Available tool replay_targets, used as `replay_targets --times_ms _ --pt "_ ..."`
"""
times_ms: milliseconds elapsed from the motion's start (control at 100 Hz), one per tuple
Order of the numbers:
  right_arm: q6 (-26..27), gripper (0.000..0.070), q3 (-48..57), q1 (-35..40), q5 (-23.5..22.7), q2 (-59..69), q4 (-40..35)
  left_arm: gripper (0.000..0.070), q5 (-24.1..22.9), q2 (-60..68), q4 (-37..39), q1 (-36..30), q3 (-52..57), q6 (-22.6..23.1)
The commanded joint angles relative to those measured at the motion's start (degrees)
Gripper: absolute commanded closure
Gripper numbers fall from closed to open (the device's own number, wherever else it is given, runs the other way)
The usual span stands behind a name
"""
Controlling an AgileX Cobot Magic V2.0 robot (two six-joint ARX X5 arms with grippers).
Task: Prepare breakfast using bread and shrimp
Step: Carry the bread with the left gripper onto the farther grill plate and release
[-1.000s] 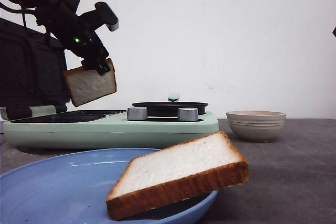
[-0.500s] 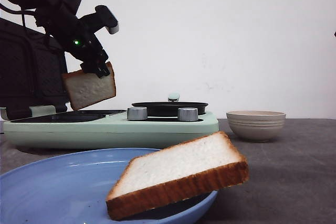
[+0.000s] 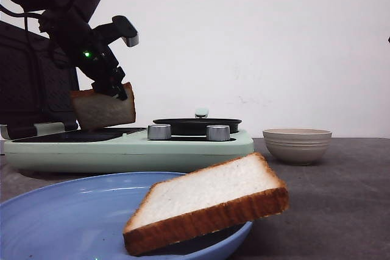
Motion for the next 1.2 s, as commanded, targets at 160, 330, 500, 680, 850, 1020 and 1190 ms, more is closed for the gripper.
replay_targets --times_ms 160,330,500,680,850,1020,1190 --pt "-0.7 0.0278 1.0 0.1 0.1 0.2 0.3 0.0315 0.5 1.5 -2.5 -0.2 1.4 -0.3" --pt "-0.7 0.0278 1.0 0.1 0.0 0.2 0.3 0.0209 1.1 1.5 -2.5 -0.2 1.4 -0.4" --pt "-0.7 0.0278 1.0 0.1 0.0 0.2 0.3 0.0099 1.6 1.5 -2.5 -0.2 1.4 -2.7" --pt "-0.7 0.0278 1.0 0.1 0.1 0.2 0.3 0.0089 1.6 1.5 -4.0 -0.2 1.4 -3.0" --pt "-0.7 0.0278 1.0 0.1 0.1 0.2 0.3 0.0089 1.4 1.5 -5.5 0.0 1.5 -2.9" --pt "-0.7 0.0278 1.0 0.1 0.1 0.2 0.3 0.0089 -1.0 1.1 -5.5 0.0 1.5 -3.0" --pt "-0.7 0.0278 1.0 0.1 0.1 0.2 0.3 0.0091 -3.2 0.5 -5.4 0.4 1.5 -3.7"
